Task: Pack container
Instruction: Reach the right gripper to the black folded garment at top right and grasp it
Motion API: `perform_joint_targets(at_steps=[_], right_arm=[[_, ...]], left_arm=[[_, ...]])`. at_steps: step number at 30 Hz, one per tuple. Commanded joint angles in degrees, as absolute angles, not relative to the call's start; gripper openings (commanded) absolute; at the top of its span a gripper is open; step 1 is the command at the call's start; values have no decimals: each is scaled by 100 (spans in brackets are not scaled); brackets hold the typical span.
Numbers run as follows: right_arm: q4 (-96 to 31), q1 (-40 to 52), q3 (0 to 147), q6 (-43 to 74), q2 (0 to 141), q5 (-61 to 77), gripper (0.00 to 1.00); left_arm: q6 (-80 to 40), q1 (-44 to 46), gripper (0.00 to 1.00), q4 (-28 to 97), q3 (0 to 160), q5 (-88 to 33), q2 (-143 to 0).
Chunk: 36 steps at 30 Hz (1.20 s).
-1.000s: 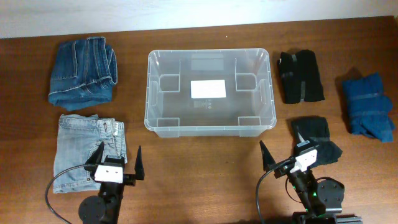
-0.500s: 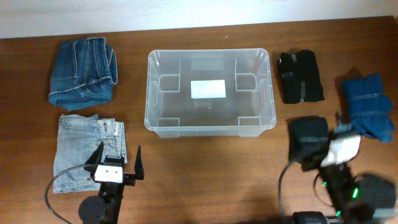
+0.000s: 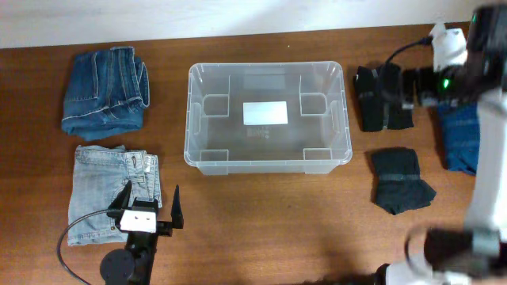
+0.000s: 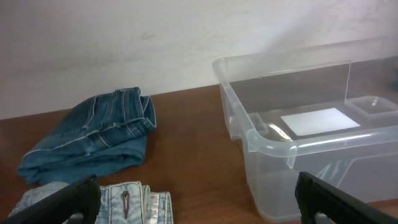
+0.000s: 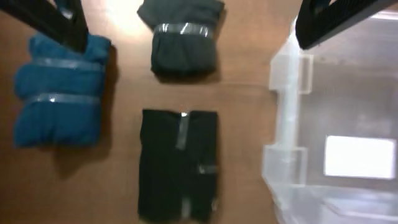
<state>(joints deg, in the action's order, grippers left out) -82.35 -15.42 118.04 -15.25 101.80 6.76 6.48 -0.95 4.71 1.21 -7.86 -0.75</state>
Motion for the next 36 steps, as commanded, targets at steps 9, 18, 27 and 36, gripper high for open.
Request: perform_joint_targets(at_steps=[9,18,27,36], right_arm=[[-8053,-2287,12481,-2060,12239,1951,99],[-7516,-2974,12479,-2412,13349,2521,99],[-7059,-3039,12479,-2788,13913,3247,99],[-6676,-2818,12466,-2808,14014,3260,98]], left_arm=[[740,-130,99,478,99,-749,-40],[740,-130,99,480,99,-746,-40],[740,-130,99,480,99,-746,-40],[740,-130,99,480,99,-746,-40]])
